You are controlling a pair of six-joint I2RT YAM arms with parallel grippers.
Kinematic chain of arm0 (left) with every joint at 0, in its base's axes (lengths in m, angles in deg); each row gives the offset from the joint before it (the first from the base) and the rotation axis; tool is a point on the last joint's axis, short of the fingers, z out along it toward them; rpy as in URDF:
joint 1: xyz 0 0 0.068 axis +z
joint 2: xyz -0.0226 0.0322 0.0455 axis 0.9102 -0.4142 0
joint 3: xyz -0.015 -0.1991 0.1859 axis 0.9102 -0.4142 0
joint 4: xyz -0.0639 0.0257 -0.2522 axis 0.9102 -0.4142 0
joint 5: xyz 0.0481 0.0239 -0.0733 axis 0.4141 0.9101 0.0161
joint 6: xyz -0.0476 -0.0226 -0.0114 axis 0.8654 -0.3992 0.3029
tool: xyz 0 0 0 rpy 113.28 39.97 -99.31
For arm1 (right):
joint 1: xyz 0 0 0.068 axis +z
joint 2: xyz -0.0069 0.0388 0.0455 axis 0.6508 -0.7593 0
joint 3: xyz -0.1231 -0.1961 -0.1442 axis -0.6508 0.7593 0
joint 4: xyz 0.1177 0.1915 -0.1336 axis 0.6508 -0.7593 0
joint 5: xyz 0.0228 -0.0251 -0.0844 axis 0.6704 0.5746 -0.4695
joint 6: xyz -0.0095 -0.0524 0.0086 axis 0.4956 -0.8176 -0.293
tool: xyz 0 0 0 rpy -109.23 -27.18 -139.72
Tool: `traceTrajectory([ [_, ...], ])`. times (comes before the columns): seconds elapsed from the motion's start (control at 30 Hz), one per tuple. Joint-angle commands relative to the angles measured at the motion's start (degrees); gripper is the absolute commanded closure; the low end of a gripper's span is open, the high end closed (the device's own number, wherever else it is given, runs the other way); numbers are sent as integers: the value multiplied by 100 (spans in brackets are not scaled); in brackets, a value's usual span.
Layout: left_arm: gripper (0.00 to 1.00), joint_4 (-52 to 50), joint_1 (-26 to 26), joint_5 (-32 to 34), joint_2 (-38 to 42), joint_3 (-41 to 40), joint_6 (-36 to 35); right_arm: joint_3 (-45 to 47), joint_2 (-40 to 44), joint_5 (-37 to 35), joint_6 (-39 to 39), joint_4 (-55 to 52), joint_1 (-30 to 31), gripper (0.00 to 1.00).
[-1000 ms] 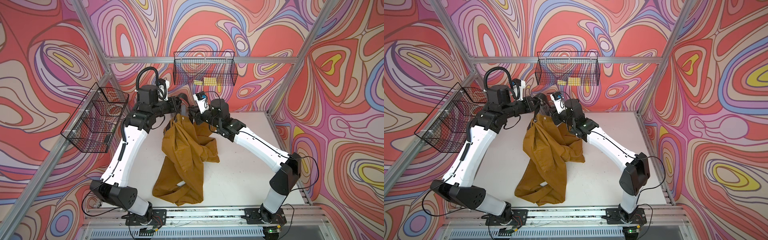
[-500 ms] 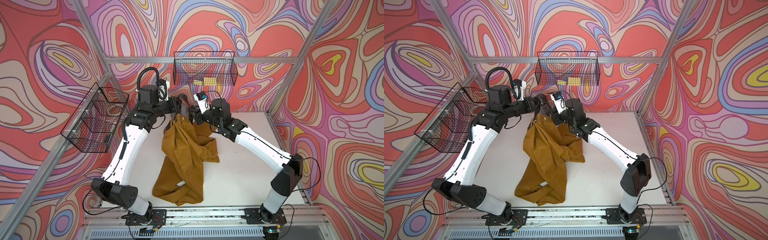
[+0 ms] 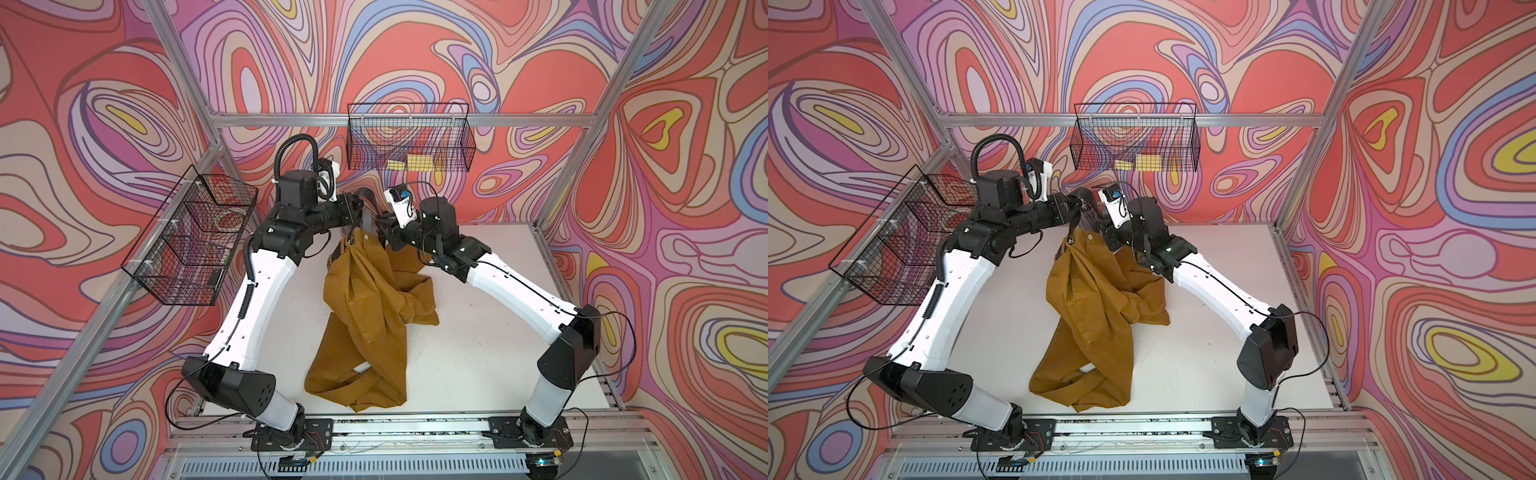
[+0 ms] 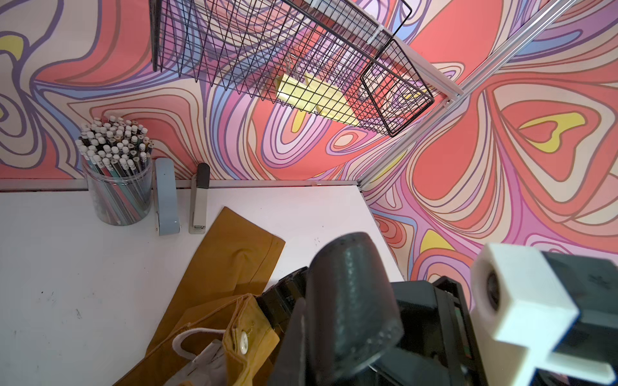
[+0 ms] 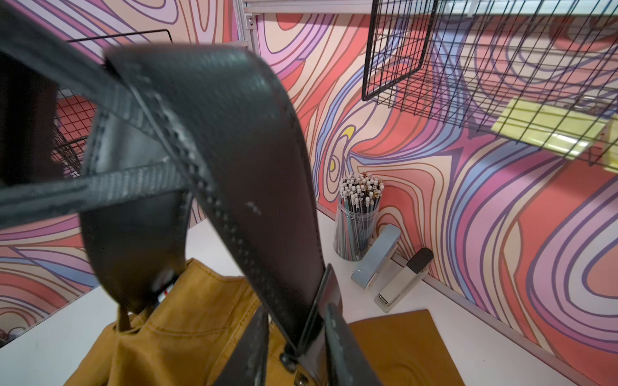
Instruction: Remove the belt from the trousers
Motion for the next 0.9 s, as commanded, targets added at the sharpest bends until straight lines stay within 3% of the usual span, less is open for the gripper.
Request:
traceTrajectory([
  [0.0, 100, 338, -17, -56, 134, 114, 145, -196, -129, 54, 39, -91, 27, 69],
  [0.17, 100, 338, -12, -55, 141, 98, 134, -204, -138, 21, 35, -98, 26, 76],
  [0.57, 100, 346, -14, -69, 116, 105, 123, -237, -86, -45, 24, -81, 26, 71],
  [0.87, 100, 312, -16, -81, 110, 107, 114, -386, -207, -78, 40, -167, 26, 73],
])
